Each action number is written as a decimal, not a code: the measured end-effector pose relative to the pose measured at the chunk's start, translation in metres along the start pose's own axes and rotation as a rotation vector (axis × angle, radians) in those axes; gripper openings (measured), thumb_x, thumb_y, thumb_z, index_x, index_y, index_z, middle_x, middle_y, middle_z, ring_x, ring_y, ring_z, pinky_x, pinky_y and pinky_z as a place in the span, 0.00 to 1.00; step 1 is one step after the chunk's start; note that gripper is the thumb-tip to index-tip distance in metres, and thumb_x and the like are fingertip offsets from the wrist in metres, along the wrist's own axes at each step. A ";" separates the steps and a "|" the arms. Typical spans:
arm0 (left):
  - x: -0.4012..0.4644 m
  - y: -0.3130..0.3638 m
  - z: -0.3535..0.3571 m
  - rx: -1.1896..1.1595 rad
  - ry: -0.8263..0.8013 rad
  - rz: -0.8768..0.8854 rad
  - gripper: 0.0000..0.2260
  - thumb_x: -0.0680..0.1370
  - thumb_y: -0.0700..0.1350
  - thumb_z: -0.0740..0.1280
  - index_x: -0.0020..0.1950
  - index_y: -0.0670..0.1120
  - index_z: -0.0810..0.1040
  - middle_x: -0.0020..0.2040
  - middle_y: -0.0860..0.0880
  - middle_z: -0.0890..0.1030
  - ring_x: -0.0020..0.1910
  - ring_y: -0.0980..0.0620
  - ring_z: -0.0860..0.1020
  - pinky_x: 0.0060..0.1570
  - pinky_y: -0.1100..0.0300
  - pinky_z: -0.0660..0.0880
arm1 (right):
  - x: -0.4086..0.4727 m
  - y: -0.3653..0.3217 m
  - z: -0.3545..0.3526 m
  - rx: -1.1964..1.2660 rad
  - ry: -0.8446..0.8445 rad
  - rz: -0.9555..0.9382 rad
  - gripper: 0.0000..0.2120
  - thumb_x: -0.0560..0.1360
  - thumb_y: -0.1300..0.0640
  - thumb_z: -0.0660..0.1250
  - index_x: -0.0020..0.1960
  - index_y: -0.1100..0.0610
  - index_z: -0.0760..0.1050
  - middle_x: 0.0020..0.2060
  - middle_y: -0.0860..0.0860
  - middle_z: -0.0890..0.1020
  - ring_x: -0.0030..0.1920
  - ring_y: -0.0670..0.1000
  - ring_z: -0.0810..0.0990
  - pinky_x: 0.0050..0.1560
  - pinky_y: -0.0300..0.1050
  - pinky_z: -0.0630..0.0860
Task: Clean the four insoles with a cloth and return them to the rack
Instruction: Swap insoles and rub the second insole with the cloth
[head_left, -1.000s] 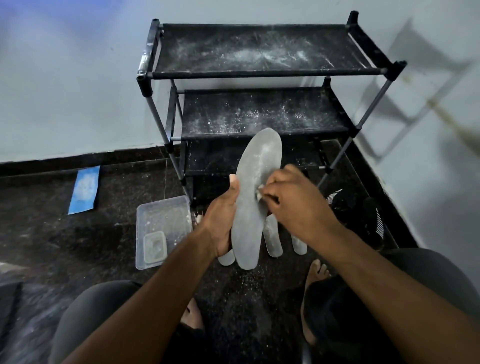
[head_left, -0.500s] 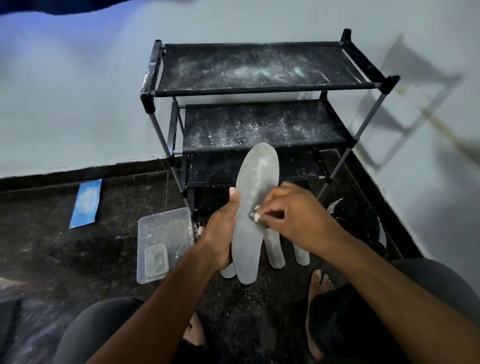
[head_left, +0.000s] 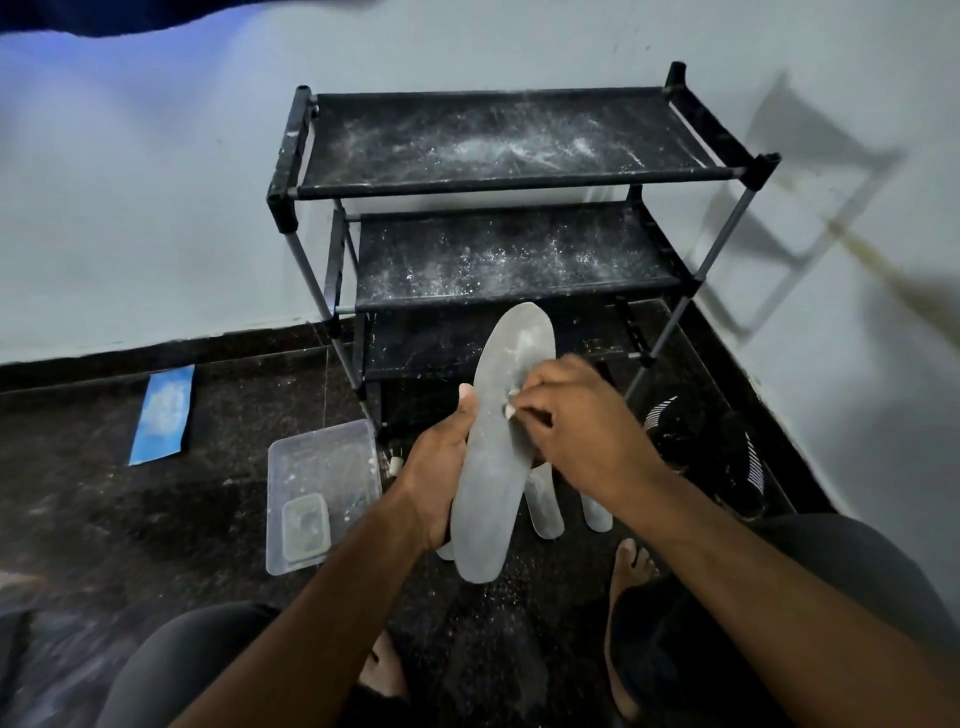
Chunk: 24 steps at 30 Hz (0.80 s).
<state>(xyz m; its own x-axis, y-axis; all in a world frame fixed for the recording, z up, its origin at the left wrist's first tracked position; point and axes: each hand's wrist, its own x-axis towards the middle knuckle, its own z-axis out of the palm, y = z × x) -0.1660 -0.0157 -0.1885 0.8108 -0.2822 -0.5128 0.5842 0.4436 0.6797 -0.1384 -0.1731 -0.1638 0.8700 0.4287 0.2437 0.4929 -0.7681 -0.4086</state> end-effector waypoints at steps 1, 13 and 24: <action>0.001 0.000 -0.002 0.001 0.005 -0.010 0.28 0.85 0.61 0.55 0.68 0.40 0.78 0.48 0.43 0.86 0.43 0.47 0.85 0.40 0.54 0.83 | -0.002 -0.004 0.002 0.055 -0.078 -0.034 0.07 0.75 0.55 0.72 0.51 0.53 0.84 0.45 0.44 0.80 0.49 0.43 0.70 0.54 0.42 0.73; 0.000 -0.001 0.001 -0.054 -0.022 -0.041 0.25 0.84 0.60 0.57 0.62 0.42 0.82 0.47 0.43 0.84 0.42 0.47 0.83 0.41 0.54 0.82 | -0.004 -0.010 0.007 0.225 -0.050 -0.058 0.06 0.74 0.56 0.73 0.50 0.53 0.85 0.42 0.43 0.80 0.46 0.41 0.69 0.48 0.35 0.69; 0.001 0.002 -0.002 -0.053 -0.001 -0.018 0.25 0.85 0.60 0.55 0.60 0.43 0.82 0.45 0.43 0.85 0.40 0.47 0.83 0.39 0.55 0.82 | -0.003 -0.012 0.009 0.262 -0.101 -0.091 0.06 0.73 0.57 0.73 0.49 0.53 0.85 0.43 0.43 0.80 0.47 0.42 0.71 0.48 0.35 0.70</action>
<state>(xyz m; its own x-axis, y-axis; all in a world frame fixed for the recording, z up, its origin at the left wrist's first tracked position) -0.1639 -0.0129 -0.1888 0.8005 -0.2909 -0.5240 0.5956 0.4829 0.6419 -0.1470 -0.1605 -0.1676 0.8122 0.5457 0.2065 0.5442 -0.5809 -0.6053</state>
